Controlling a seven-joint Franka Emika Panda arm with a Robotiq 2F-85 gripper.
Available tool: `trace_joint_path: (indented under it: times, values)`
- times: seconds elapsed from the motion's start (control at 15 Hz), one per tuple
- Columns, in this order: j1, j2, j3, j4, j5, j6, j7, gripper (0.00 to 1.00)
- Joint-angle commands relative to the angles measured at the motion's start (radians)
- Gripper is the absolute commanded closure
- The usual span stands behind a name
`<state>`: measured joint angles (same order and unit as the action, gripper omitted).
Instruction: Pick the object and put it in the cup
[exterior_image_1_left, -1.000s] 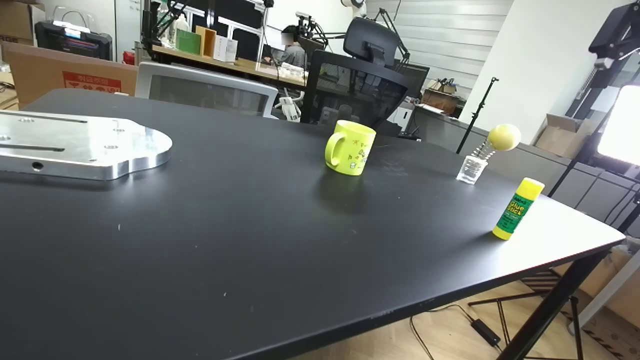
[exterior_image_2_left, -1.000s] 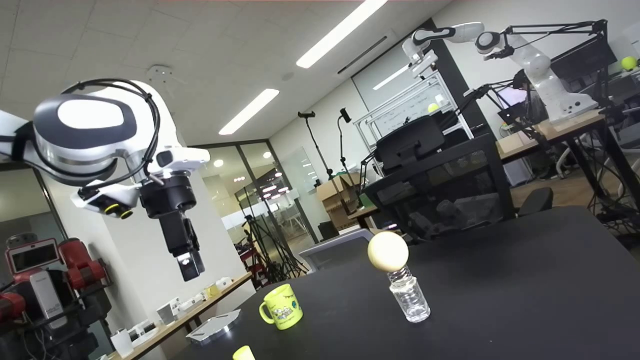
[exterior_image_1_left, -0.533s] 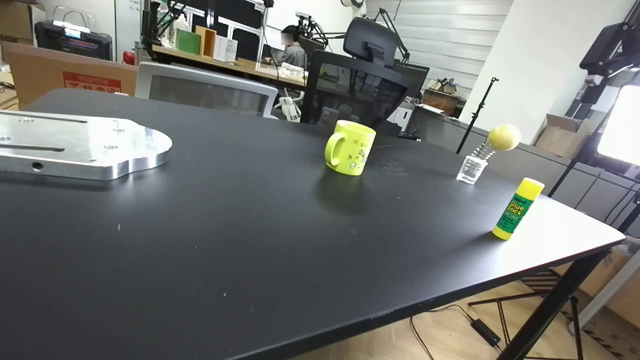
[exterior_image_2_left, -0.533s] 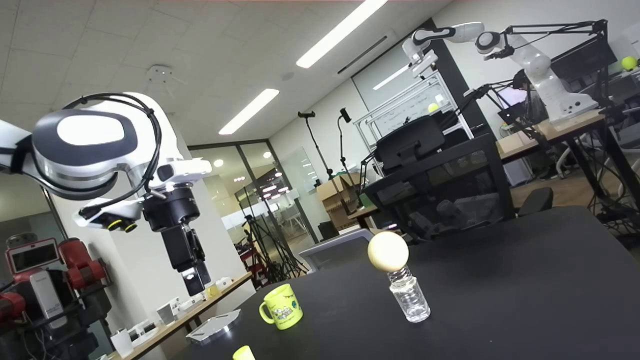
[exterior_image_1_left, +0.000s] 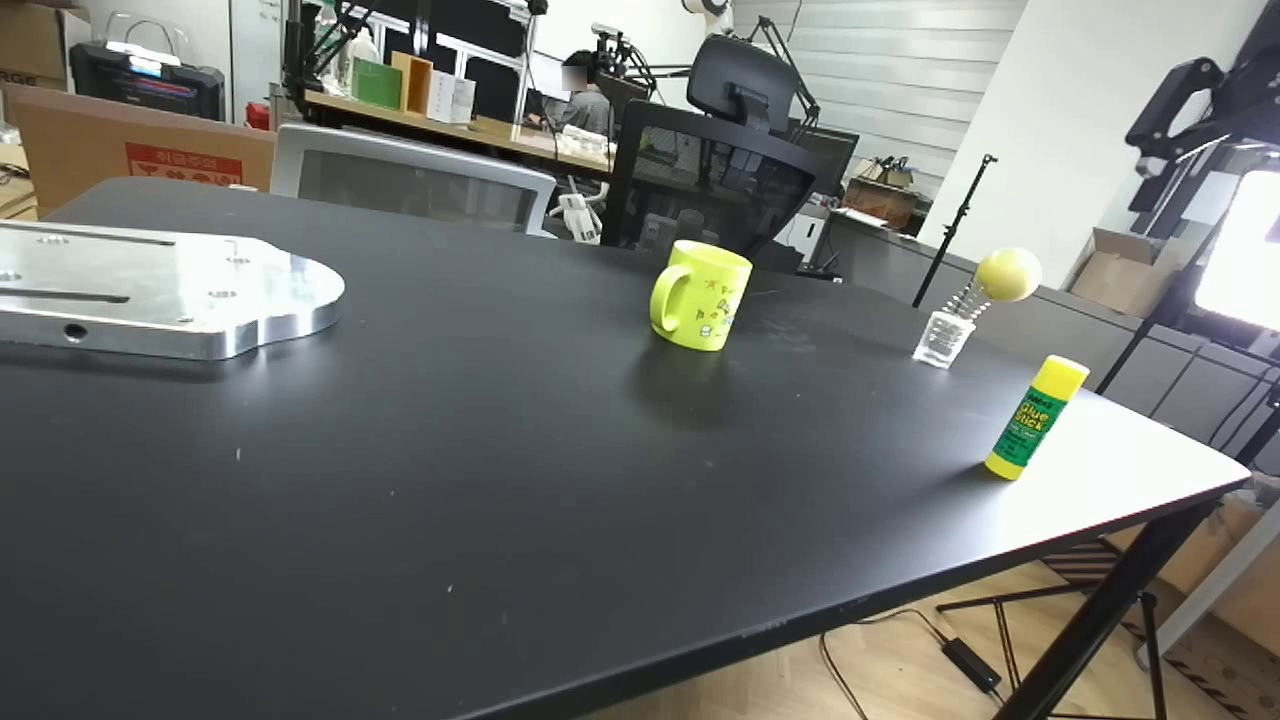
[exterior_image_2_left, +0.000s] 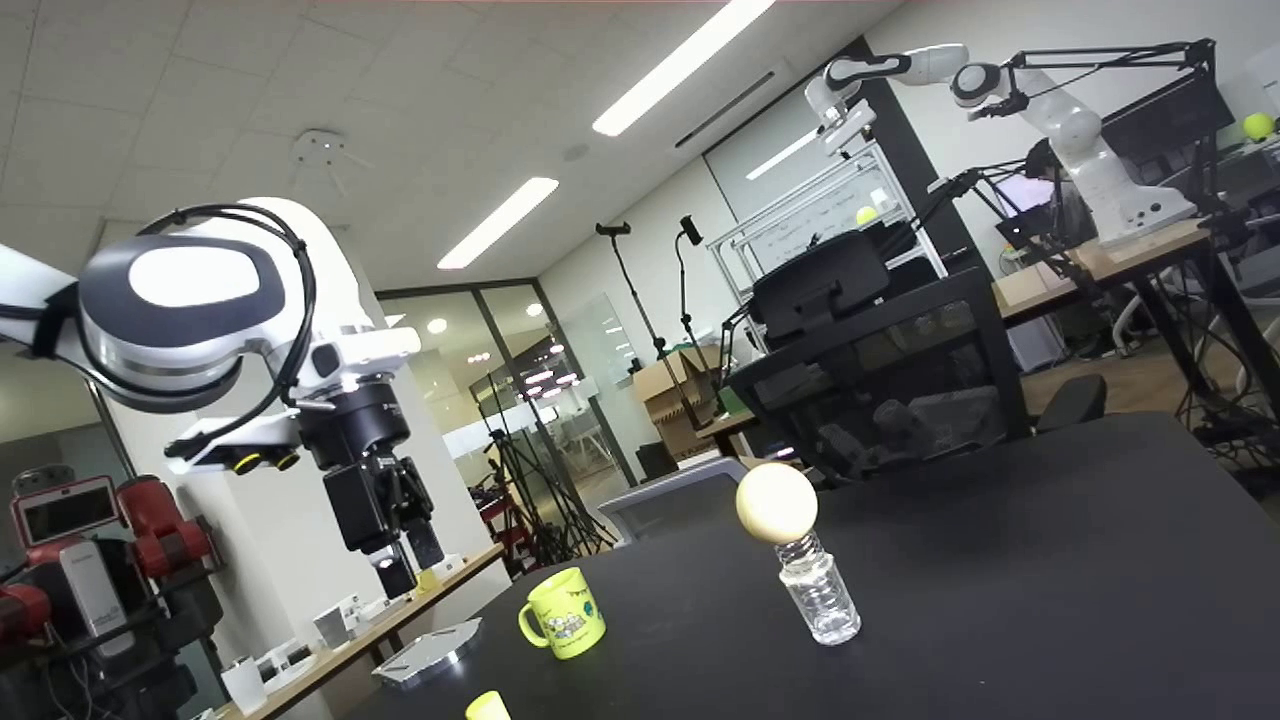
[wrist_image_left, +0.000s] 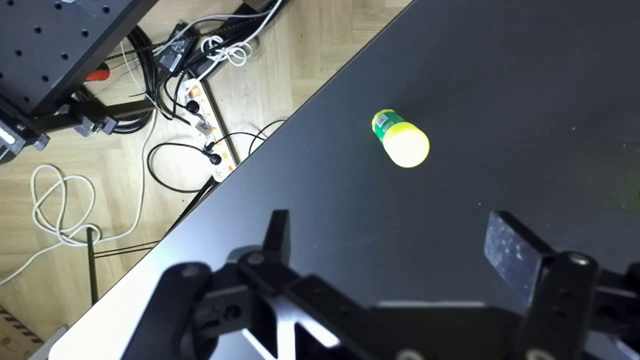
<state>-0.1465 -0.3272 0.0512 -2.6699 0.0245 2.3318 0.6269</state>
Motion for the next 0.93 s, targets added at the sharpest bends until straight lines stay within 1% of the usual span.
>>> trace_joint_path:
  times: [0.0, 0.13, 0.27, 0.4, 0.73, 0.87]
  values:
    - [-0.010, 0.047, 0.029, -0.020, 0.008, 0.137, 0.183, 0.00]
    - [-0.005, 0.086, 0.033, -0.037, -0.002, 0.257, 0.235, 0.00]
    - [-0.003, 0.127, 0.039, -0.039, -0.016, 0.313, 0.275, 0.00]
    - [0.004, 0.162, 0.040, -0.046, -0.025, 0.345, 0.300, 0.00]
    - [0.035, 0.245, 0.031, -0.056, -0.045, 0.382, 0.313, 0.00]
    - [0.041, 0.283, 0.024, -0.053, -0.081, 0.404, 0.332, 0.00]
